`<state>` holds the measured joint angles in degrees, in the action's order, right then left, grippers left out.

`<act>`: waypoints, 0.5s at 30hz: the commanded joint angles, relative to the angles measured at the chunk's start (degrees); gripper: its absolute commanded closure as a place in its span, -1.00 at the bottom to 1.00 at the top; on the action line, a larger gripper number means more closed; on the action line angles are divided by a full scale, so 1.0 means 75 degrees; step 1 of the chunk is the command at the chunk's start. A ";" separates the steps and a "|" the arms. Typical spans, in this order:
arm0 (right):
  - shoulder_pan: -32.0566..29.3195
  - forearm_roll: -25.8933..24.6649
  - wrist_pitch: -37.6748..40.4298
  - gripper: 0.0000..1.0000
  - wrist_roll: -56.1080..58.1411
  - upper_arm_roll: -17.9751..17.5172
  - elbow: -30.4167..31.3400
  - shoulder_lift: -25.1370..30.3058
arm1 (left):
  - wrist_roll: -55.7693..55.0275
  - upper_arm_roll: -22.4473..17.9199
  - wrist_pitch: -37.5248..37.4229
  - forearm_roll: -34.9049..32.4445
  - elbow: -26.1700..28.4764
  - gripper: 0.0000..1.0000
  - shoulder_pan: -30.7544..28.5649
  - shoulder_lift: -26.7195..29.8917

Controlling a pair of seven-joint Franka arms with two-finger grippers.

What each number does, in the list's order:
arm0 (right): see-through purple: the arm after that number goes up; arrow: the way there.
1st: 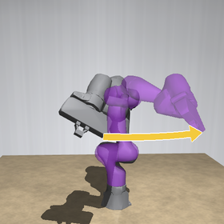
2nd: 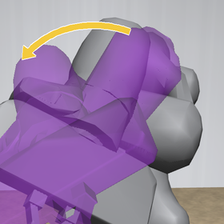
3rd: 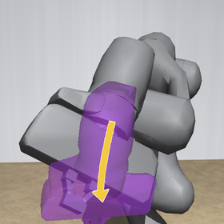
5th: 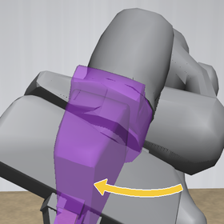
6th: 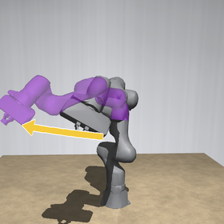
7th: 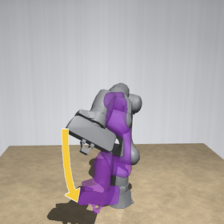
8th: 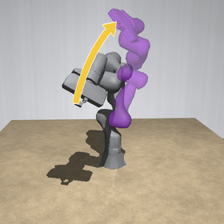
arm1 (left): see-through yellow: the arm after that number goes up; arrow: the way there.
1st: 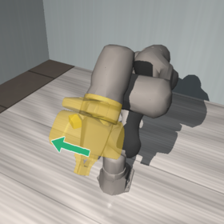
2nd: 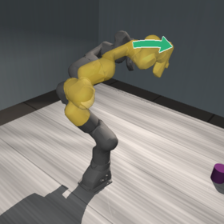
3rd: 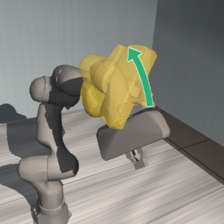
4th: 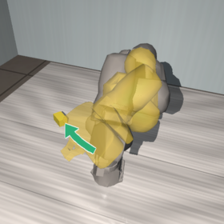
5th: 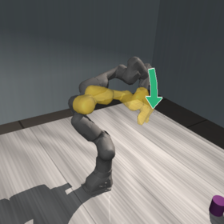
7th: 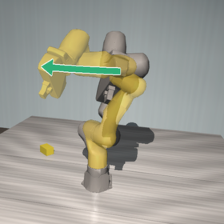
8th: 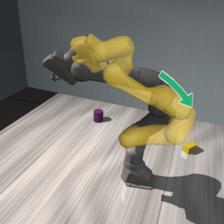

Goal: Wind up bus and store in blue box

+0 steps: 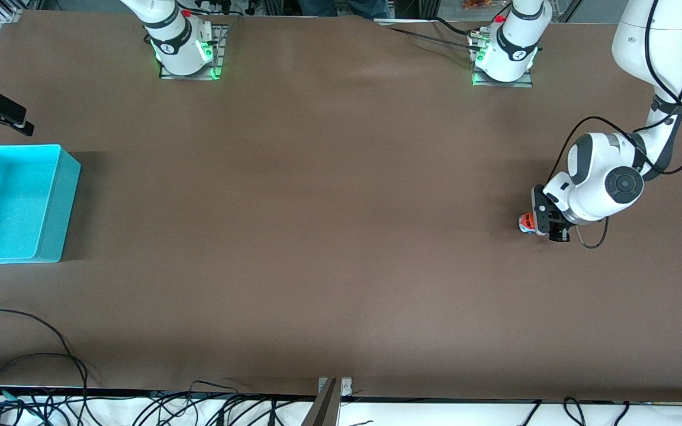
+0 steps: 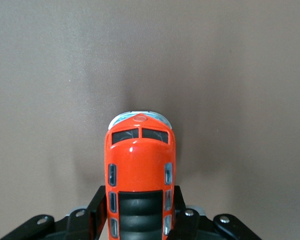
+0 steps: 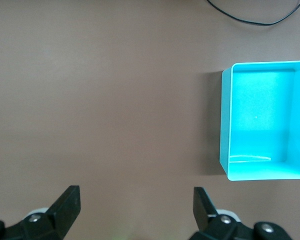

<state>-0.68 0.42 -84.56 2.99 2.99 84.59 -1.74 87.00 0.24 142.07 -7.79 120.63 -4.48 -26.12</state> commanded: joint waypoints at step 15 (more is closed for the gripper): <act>-0.0015 0.0015 0.0106 -1.00 -0.0047 -0.0012 -0.0133 0.0009 | 0.0130 0.0085 0.0113 -0.0063 -0.0065 0.53 -0.0423 -0.0290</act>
<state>-0.68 0.42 -84.56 2.99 2.99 84.58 -1.74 87.00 0.24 142.07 -7.79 120.56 -5.61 -26.20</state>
